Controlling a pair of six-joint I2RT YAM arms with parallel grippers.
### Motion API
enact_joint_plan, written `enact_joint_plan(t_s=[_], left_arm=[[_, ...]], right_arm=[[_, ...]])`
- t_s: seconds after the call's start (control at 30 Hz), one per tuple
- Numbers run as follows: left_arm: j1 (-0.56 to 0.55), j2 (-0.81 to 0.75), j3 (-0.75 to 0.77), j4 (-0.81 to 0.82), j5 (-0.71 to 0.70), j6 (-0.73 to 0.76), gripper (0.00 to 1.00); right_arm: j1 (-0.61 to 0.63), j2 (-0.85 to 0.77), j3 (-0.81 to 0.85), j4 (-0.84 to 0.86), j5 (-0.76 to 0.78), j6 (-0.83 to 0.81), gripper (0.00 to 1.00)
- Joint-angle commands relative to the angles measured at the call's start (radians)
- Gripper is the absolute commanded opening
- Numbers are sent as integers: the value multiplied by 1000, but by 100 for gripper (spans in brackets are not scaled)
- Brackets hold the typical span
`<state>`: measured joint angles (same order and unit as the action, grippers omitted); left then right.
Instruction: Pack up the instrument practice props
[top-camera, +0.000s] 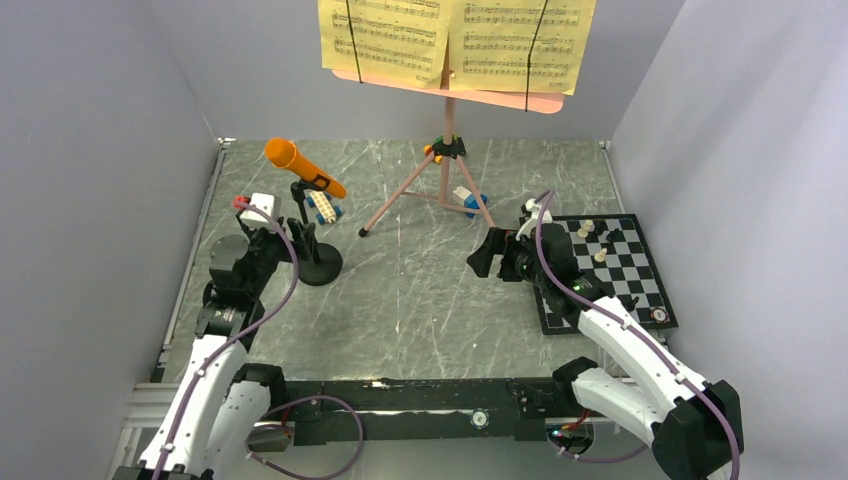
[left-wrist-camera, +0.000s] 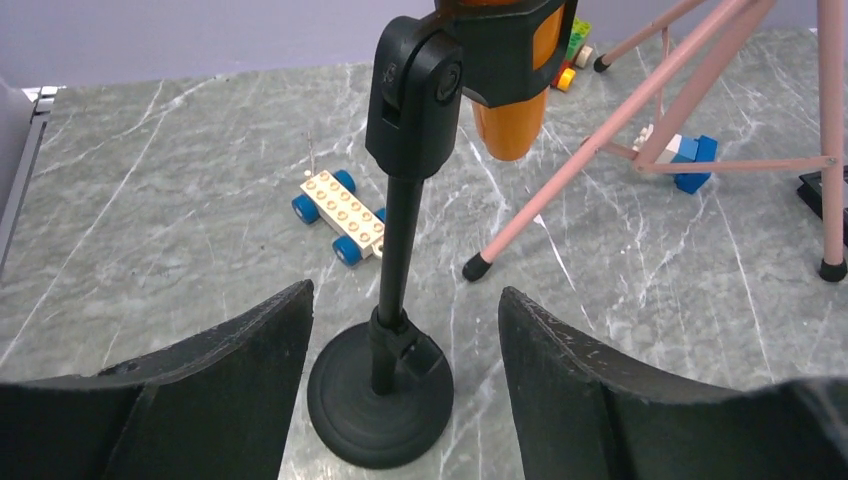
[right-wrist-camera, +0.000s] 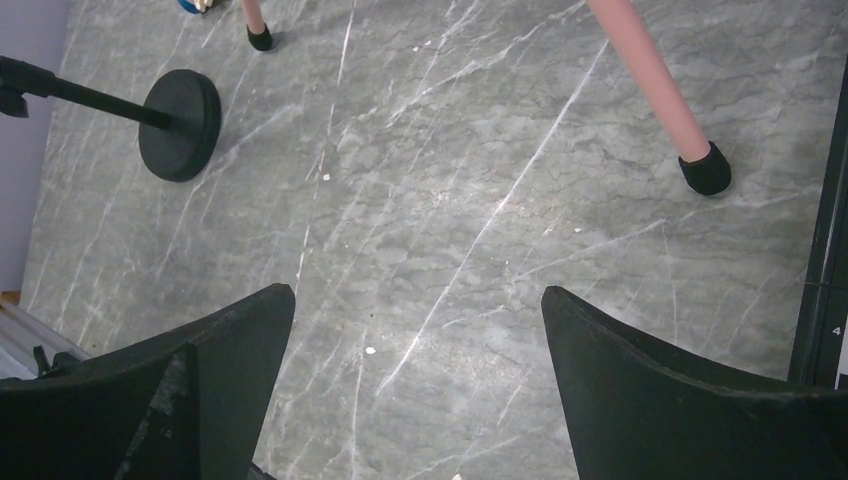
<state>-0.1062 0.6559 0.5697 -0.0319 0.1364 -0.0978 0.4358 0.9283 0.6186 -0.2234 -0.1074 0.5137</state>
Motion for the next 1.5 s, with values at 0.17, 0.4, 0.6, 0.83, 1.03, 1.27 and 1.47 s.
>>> enact_joint_plan(t_s=[0.17, 0.4, 0.6, 0.83, 1.03, 1.27, 1.47], left_arm=[[3, 118, -36, 276, 7, 32, 66], [10, 195, -13, 331, 8, 21, 52], [10, 253, -6, 336, 19, 17, 45], [11, 238, -17, 369, 50, 7, 14], [9, 149, -11, 357, 96, -37, 0], [-139, 22, -23, 291, 1, -101, 0], [-326, -27, -56, 310, -132, -125, 0]], right_arm=[[6, -8, 30, 38, 2, -21, 100], [6, 14, 27, 38, -3, -21, 100], [6, 12, 27, 38, 2, -25, 100], [6, 12, 29, 31, 1, -26, 100], [7, 14, 33, 32, -19, -24, 100], [72, 36, 39, 76, -46, -18, 98], [182, 64, 72, 106, 2, -9, 94]])
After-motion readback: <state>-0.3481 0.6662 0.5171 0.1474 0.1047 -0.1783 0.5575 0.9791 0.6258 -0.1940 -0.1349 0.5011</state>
